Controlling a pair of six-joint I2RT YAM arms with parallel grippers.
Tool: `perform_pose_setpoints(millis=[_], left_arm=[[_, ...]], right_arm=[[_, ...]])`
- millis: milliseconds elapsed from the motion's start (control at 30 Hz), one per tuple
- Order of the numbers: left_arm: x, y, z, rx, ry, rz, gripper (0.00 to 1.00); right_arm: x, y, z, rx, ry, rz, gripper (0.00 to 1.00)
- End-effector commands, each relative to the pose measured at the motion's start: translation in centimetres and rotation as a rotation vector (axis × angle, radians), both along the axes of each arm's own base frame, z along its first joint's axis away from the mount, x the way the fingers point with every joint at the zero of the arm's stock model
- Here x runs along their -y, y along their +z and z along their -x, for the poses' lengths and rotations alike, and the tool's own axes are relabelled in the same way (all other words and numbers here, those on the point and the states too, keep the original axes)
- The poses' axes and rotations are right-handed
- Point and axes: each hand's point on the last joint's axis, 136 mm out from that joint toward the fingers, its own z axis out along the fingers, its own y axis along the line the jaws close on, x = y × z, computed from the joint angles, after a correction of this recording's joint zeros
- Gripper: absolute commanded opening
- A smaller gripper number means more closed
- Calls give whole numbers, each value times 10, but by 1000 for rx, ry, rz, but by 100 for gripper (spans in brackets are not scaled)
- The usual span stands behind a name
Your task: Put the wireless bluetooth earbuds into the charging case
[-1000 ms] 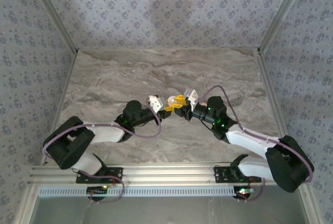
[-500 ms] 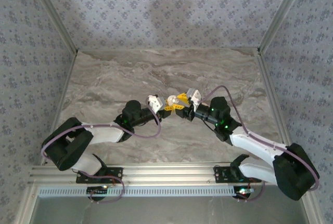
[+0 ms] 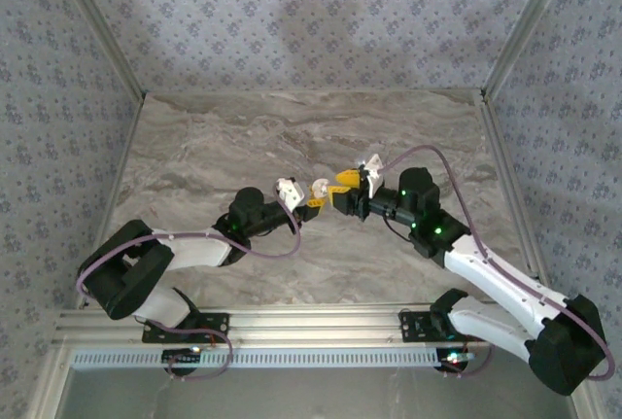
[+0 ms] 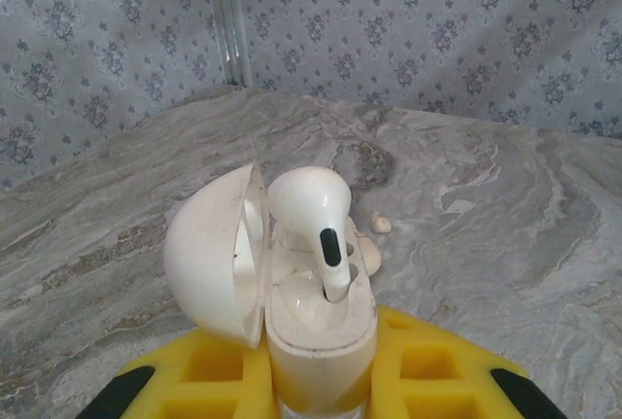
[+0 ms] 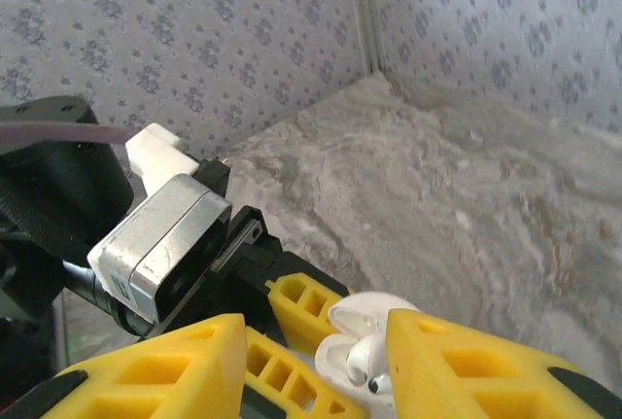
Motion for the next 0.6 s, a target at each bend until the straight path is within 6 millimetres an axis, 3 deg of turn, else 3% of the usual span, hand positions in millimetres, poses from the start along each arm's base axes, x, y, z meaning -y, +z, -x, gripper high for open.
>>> perform_pose_setpoints(millis=[0, 167, 567], left_arm=[[-2, 15, 1, 42, 5, 21, 8], [-4, 15, 3, 41, 6, 15, 8], [-4, 18, 5, 44, 1, 16, 8]], right_arm=[[7, -13, 2, -221, -69, -10, 44], [8, -14, 0, -339, -109, -57, 45], [-10, -12, -9, -501, -54, -100, 26]])
